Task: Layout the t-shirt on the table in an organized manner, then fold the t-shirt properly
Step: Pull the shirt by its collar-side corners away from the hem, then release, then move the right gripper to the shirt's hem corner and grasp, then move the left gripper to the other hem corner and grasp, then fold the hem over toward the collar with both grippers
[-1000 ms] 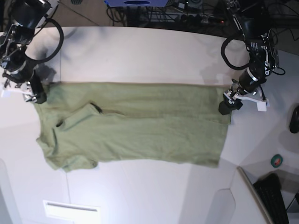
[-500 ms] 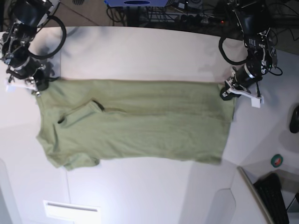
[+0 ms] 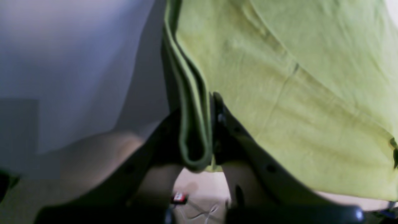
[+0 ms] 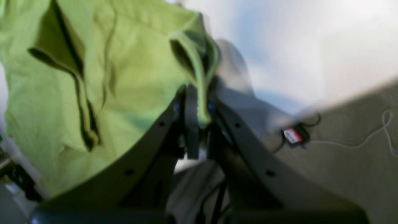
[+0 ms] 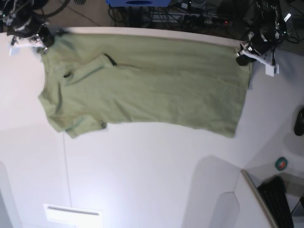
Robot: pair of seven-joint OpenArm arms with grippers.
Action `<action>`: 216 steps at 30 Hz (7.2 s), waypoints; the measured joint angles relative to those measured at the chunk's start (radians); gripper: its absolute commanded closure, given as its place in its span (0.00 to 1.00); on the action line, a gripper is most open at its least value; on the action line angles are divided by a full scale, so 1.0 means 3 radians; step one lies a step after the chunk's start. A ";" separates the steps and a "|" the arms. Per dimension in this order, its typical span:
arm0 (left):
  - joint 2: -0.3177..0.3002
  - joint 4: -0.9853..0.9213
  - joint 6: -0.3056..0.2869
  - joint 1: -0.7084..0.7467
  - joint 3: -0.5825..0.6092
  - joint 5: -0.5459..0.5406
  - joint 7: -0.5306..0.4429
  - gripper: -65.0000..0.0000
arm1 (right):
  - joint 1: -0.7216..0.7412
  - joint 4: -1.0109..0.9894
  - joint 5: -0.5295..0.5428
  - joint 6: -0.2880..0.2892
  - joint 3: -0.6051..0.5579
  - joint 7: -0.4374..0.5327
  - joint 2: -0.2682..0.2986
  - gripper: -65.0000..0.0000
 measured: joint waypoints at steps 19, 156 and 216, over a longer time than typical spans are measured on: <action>0.0127 0.0036 -0.0001 0.0064 -0.0556 -0.0004 0.0008 0.30 | -0.0069 0.0248 0.0015 -0.0008 0.0006 0.0024 -0.0078 0.48; -0.0245 -0.1535 -0.0209 -0.2300 0.1433 0.1765 0.0065 1.00 | 0.2605 -0.1722 0.0029 -0.0478 -0.4682 0.1438 0.1670 1.00; -0.0509 0.0291 -0.0832 -0.1157 0.1069 0.1773 0.1021 1.00 | 0.1104 0.0206 0.0023 -0.0498 -0.3409 0.1041 0.2150 1.00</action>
